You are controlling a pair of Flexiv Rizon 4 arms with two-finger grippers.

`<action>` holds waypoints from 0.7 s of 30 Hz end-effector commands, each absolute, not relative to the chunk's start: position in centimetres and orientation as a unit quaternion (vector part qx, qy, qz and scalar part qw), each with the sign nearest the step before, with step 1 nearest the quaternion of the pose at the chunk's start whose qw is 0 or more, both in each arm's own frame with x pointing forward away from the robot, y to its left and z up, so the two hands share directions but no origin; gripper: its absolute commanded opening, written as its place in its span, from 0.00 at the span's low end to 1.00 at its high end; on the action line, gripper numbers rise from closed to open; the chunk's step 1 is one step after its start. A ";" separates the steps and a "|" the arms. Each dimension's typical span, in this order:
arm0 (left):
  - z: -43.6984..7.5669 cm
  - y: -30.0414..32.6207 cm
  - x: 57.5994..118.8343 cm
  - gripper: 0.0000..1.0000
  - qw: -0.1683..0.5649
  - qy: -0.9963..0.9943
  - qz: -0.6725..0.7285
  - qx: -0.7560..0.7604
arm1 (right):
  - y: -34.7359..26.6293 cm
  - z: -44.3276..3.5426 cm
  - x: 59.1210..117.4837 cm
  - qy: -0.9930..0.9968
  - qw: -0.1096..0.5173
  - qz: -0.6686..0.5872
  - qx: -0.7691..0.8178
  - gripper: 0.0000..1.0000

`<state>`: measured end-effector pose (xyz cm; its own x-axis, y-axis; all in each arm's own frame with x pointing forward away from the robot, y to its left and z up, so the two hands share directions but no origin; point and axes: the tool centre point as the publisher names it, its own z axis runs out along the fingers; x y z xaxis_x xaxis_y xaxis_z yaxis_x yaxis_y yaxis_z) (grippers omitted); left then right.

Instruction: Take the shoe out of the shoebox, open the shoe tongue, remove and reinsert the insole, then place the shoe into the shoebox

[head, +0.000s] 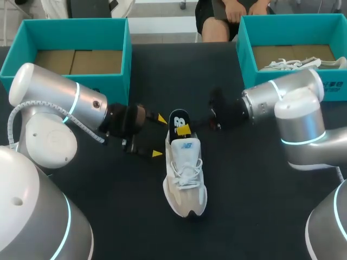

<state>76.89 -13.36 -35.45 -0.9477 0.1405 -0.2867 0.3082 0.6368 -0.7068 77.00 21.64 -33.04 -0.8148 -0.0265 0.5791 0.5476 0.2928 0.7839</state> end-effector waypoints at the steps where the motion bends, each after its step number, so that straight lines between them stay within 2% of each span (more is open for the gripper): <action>1: -35.4 -13.5 76.9 1.00 0.103 0.900 -0.406 0.125 | 22.0 -34.1 75.8 -0.763 0.268 -0.560 -0.179 0.00; 11: -35.4 -13.5 76.9 1.00 0.103 0.900 -0.406 0.125 | 22.0 -34.6 73.9 -0.761 0.283 -0.549 -0.199 0.00; 12: -35.4 -13.5 76.9 1.00 0.103 0.900 -0.406 0.125 | 22.0 -34.5 74.1 -0.762 0.281 -0.549 -0.199 0.04; 14: -35.4 -13.5 76.9 1.00 0.103 0.900 -0.406 0.125 | 22.0 -34.2 74.4 -0.765 0.276 -0.547 -0.196 0.22; 17: -35.4 -13.5 76.9 1.00 0.103 0.900 -0.406 0.125 | 21.8 -33.7 74.8 -0.772 0.269 -0.543 -0.191 0.31; 21: -35.4 -13.5 76.9 1.00 0.103 0.900 -0.406 0.125 | 21.6 -32.8 75.5 -0.779 0.254 -0.543 -0.183 0.35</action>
<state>76.89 -13.36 -35.45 -0.9476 0.1405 -0.2868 0.3083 0.6368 -0.7068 75.49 21.91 -33.70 -0.8001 -0.0006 0.5999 0.5655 0.3327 0.7546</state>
